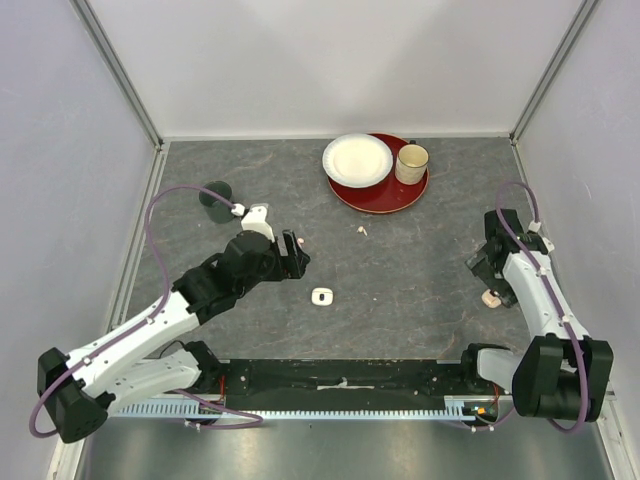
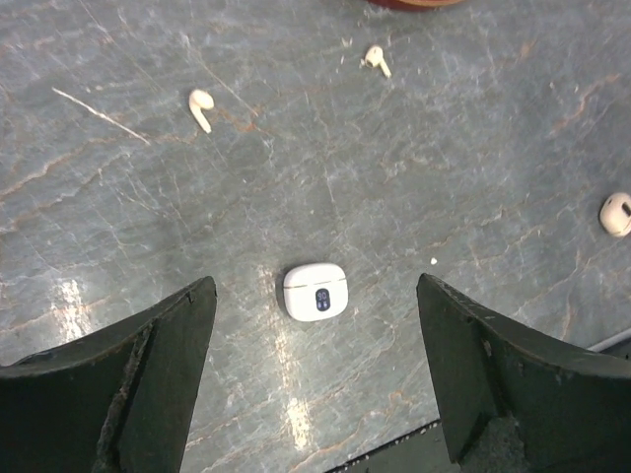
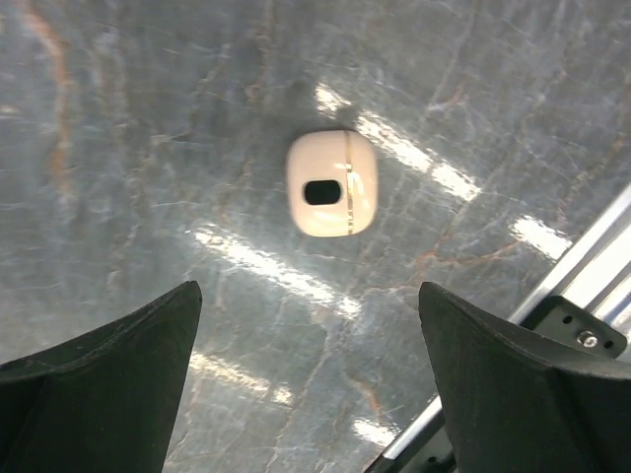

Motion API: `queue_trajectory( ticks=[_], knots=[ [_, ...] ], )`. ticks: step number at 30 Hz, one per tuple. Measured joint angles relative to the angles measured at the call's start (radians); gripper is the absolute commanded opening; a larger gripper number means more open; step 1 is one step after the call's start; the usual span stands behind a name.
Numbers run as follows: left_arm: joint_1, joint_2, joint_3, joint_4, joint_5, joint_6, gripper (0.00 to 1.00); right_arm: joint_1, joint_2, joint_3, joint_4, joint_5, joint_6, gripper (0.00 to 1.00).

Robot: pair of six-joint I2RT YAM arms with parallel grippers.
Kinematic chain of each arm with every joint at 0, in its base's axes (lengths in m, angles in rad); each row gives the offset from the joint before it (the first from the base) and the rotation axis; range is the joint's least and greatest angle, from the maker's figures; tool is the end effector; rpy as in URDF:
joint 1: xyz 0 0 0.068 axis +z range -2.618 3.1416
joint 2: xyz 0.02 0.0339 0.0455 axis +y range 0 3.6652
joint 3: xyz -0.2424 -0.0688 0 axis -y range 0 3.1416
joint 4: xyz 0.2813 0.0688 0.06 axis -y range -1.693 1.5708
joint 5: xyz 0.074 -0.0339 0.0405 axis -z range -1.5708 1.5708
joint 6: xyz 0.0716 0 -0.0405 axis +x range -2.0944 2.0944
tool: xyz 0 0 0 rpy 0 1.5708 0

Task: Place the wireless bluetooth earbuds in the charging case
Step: Pick up the charging case at the center of the board.

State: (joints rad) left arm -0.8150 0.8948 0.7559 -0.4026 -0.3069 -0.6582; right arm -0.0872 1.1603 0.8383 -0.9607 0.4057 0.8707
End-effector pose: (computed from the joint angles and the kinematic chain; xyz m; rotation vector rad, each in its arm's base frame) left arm 0.2058 -0.1868 0.2497 -0.0189 2.1353 -0.5644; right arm 0.2454 -0.0498 0.1696 1.3162 2.3598 -0.3638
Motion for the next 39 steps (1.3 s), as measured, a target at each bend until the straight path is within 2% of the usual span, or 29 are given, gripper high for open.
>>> queue_trajectory(
  ticks=[6,13,26,32,39],
  knots=[
    [0.000,0.049,0.013,-0.022,0.056,0.005,0.89,-0.055,-0.003,-0.042,0.010,0.035,-0.001,0.98],
    [0.000,0.049,0.009,-0.003,0.082,-0.007,0.90,-0.185,0.046,-0.121,0.121,-0.007,-0.081,0.97],
    [0.000,0.087,0.001,0.024,0.101,-0.019,0.90,-0.200,0.152,-0.158,0.306,-0.104,-0.158,0.94],
    [0.000,0.086,-0.014,0.043,0.106,-0.029,0.90,-0.204,0.206,-0.161,0.366,-0.153,-0.162,0.86],
    [0.000,0.060,-0.044,0.048,0.105,-0.033,0.90,-0.205,0.196,-0.177,0.413,-0.187,-0.208,0.71]
  ],
)
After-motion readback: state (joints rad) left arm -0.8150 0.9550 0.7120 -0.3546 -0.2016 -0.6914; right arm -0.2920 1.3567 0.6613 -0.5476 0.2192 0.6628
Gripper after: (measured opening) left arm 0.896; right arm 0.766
